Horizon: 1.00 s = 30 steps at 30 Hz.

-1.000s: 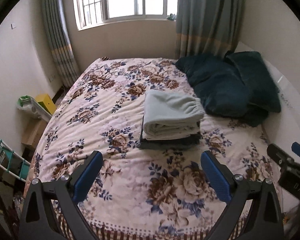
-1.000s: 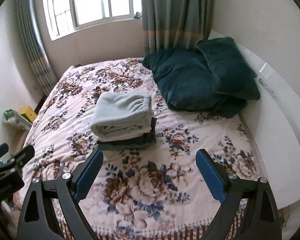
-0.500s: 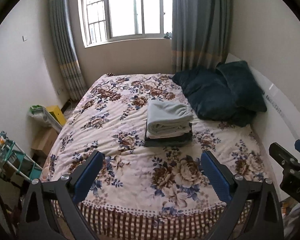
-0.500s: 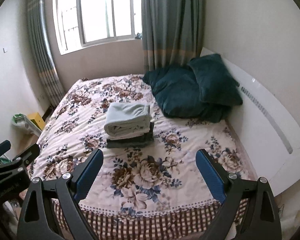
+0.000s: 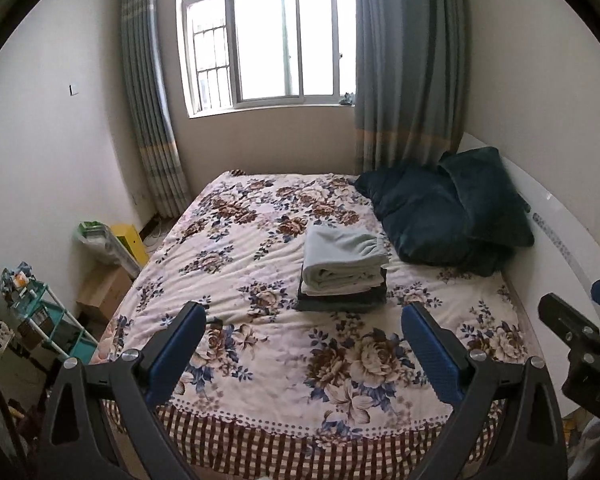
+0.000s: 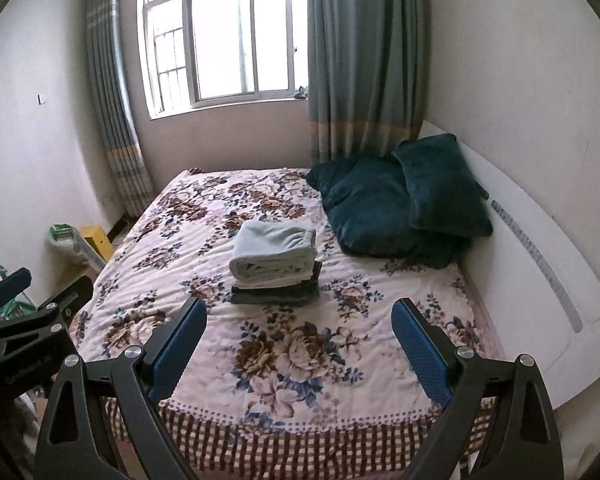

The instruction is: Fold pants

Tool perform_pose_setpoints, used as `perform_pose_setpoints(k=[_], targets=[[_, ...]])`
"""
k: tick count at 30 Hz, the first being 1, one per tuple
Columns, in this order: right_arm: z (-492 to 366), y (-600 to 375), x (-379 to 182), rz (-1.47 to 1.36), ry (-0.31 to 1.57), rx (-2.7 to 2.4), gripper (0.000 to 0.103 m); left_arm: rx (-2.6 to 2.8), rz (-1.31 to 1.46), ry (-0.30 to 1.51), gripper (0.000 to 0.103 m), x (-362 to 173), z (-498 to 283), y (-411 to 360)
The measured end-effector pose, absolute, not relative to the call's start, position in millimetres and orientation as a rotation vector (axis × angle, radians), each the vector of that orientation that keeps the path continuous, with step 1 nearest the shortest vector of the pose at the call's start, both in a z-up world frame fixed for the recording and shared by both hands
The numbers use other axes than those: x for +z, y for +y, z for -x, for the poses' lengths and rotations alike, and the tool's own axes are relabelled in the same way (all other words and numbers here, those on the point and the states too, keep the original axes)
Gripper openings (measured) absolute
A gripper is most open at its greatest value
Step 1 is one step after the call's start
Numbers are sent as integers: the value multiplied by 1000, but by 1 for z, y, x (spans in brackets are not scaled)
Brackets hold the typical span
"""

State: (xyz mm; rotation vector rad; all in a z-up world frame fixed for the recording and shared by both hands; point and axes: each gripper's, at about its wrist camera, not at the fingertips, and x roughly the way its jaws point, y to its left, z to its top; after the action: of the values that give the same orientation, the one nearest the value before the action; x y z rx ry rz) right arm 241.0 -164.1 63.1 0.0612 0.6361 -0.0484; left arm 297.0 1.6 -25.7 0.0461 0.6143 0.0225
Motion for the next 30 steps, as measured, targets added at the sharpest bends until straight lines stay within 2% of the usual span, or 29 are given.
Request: perform_pose_setpoints(k=[3, 19, 30], targets=[[-262, -171, 63, -71, 629, -56, 96, 30, -31, 623, 103, -32, -313, 0], [-400, -186, 25, -46, 694, -118, 98, 104, -56, 688, 103, -65, -412, -13], [-434, -188, 2, -46, 746, -117, 98, 114, -70, 729, 103, -79, -432, -18]])
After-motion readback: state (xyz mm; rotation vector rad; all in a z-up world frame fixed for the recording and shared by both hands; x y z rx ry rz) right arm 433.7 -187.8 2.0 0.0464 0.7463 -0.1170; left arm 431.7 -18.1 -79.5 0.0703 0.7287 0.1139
